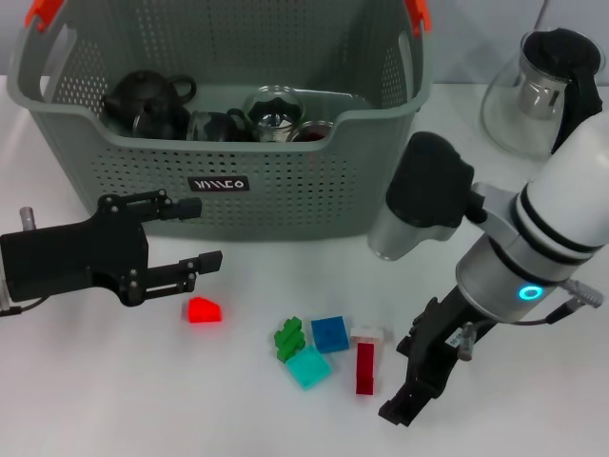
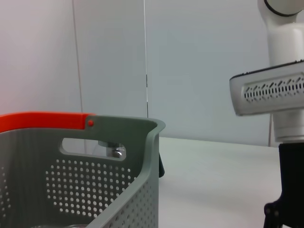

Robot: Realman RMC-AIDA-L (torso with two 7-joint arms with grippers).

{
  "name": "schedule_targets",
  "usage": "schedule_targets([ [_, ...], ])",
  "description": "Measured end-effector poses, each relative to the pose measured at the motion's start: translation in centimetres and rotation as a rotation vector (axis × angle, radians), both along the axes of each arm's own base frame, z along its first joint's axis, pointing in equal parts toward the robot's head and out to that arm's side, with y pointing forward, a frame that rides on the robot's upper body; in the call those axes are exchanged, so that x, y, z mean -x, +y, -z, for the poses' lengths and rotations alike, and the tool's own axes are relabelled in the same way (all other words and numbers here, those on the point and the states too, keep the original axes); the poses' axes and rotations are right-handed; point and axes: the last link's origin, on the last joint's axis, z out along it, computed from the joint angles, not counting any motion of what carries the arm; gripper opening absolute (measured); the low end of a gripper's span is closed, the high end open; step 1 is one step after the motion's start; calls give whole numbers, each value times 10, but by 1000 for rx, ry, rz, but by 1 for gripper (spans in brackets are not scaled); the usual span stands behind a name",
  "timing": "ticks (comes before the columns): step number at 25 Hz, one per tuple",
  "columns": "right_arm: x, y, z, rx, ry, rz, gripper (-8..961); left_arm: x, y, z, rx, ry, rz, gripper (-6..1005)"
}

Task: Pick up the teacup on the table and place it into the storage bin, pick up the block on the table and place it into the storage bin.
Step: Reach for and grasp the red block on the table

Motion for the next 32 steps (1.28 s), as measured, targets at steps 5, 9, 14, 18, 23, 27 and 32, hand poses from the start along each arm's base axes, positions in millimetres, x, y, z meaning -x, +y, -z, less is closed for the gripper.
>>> schedule_targets([
  [5, 0, 1, 9, 8, -11, -7, 947, 0, 0, 0, 0, 0, 0, 675],
  [9, 2, 3, 14, 3, -10, -21, 947, 0, 0, 0, 0, 0, 0, 674],
  [14, 2, 5, 18, -4, -19, -28, 946, 0, 0, 0, -1, 1, 1, 674],
  [18, 2, 7, 20, -10, -23, -31, 946, 1, 0, 0, -1, 1, 0, 675],
  [23, 3, 9, 21, -29, -15, -39, 946, 1, -1, 0, -2, 2, -2, 675],
  [27, 4, 13, 22, -46, -10, -49, 946, 1, 0, 0, -2, 2, -1, 674],
  [32, 5, 14, 21, -47, -11, -52, 947, 1, 0, 0, -2, 2, -1, 675],
])
